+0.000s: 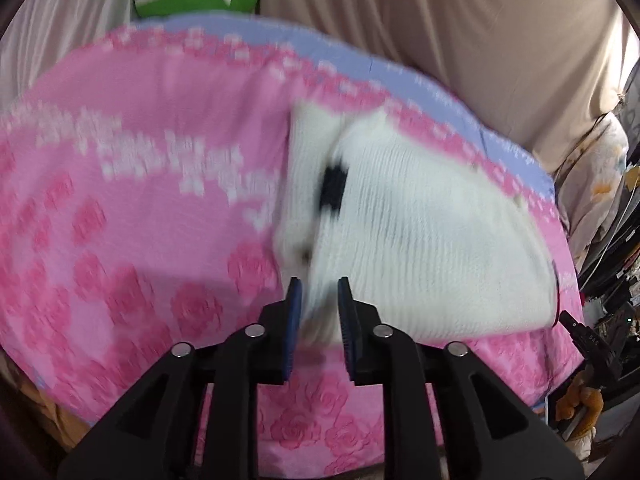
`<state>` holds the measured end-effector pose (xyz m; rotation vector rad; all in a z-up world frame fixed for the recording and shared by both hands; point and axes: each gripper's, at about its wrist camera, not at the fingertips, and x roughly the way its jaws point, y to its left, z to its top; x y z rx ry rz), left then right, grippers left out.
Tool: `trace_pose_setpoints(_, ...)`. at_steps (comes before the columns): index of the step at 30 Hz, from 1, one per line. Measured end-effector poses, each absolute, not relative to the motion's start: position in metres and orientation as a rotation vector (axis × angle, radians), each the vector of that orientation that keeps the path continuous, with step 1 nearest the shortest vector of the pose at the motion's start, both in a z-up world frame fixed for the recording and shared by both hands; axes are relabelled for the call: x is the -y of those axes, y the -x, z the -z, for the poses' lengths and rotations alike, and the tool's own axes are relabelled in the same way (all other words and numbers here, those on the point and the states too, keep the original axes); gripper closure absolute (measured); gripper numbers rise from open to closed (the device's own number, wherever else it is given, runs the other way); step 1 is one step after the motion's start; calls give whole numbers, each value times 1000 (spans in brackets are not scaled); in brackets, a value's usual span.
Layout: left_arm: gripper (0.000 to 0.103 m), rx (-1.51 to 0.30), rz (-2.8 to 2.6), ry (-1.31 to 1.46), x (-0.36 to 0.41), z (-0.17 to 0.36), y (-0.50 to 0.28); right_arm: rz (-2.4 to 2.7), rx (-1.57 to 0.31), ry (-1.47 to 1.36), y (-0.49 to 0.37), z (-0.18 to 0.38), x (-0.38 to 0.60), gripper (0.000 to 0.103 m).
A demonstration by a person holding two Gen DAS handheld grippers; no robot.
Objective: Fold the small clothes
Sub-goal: 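Fold the hem toward the collar with both tools and release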
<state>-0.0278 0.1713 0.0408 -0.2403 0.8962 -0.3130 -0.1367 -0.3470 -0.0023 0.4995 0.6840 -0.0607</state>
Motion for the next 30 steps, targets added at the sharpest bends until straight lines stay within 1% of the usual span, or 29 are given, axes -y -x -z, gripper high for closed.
trace_pose_setpoints(1,61,-847,318,238,-170,-58,23,46,-631,-487,130,-14,349,76)
trace_pose_setpoints(2,50,-807,328,236,-167,-70,18,39,-587,-479,123,-27,350,55)
trace_pose_setpoints(3,34,-767,336,238,-163,-82,11,27,-553,-469,115,-37,350,37)
trace_pose_setpoints(4,28,-729,350,236,-156,-92,0,8,-518,-448,100,-49,349,34)
trace_pose_setpoints(7,22,-698,374,175,-120,-99,-42,-30,-517,-423,45,-59,343,33)
trace_pose_setpoints(9,19,-729,373,151,-97,-88,-74,-58,-557,-437,7,-53,339,33)
trace_pose_setpoints(12,19,-825,352,126,-72,-56,-121,-34,-680,-414,-50,-29,329,33)
trace_pose_setpoints(14,25,-895,330,135,-66,-36,-141,-11,-747,-389,-70,-12,323,34)
trace_pose_setpoints(15,36,-925,341,139,-65,-26,-147,-2,-775,-376,-77,-6,320,50)
trace_pose_setpoints(16,57,-950,340,145,-64,-19,-150,3,-788,-361,-79,-3,317,68)
trace_pose_setpoints(17,71,-962,339,142,-64,-16,-152,-6,-787,-348,-79,-5,314,94)
trace_pose_setpoints(18,90,-951,333,134,-65,-17,-150,-19,-755,-350,-73,-9,313,94)
trace_pose_setpoints(19,94,-933,330,137,-67,-21,-148,-50,-672,-360,-63,-24,313,95)
trace_pose_setpoints(22,95,-841,347,167,-78,-48,-139,-116,-475,-396,-34,-66,319,95)
trace_pose_setpoints(24,95,-794,328,165,-83,-61,-136,-113,-428,-421,-30,-78,328,95)
trace_pose_setpoints(26,95,-810,298,157,-85,-53,-142,-42,-507,-415,-46,-62,338,95)
trace_pose_setpoints(29,95,-940,264,160,-84,-12,-165,26,-776,-454,-88,4,351,95)
trace_pose_setpoints(30,94,-925,262,161,-83,-5,-166,13,-802,-479,-91,12,352,96)
